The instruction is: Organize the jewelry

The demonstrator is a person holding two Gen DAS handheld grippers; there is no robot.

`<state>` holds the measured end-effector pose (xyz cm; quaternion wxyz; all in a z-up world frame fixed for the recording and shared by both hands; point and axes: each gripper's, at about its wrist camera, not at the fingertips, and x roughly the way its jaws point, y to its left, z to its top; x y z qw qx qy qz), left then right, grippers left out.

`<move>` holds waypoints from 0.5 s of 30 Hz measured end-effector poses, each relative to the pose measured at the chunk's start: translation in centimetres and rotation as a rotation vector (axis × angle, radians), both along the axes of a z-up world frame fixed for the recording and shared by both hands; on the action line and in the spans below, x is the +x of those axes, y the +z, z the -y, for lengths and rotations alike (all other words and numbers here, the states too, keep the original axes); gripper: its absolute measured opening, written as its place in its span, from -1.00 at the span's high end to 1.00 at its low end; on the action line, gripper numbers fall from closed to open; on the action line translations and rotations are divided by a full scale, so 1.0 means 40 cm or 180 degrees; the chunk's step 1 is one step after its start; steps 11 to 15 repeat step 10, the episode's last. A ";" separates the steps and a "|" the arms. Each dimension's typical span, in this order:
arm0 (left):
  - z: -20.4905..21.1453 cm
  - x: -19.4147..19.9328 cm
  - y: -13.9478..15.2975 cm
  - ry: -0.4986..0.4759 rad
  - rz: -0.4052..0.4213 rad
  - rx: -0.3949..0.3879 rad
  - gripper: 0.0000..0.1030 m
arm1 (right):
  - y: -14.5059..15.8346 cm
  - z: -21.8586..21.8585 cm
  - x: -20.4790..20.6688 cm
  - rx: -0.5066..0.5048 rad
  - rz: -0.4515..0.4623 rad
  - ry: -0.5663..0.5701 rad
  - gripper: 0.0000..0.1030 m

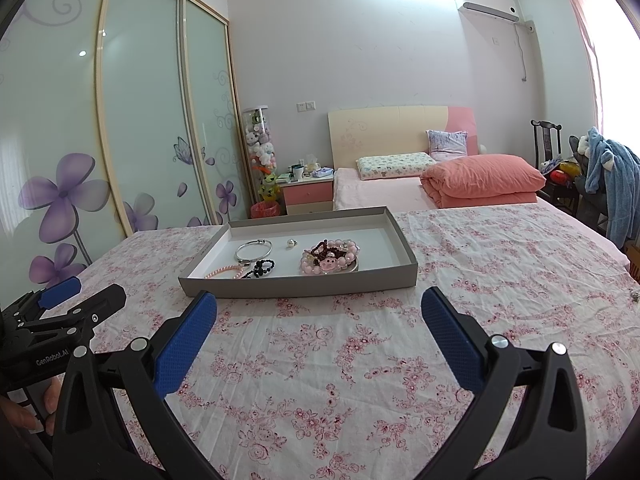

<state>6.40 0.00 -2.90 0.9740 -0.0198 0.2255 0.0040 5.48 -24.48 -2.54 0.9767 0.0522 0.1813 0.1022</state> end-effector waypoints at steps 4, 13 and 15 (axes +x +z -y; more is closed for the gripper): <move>-0.002 -0.001 -0.001 0.0001 -0.0014 -0.0009 -0.92 | -0.002 0.001 0.000 -0.0001 -0.0001 0.0000 -0.97; -0.002 0.001 -0.002 -0.0005 -0.0040 -0.0006 -0.92 | -0.001 0.001 0.001 0.0002 -0.0003 -0.0001 -0.97; -0.002 0.001 -0.002 -0.0005 -0.0040 -0.0006 -0.92 | -0.001 0.001 0.001 0.0002 -0.0003 -0.0001 -0.97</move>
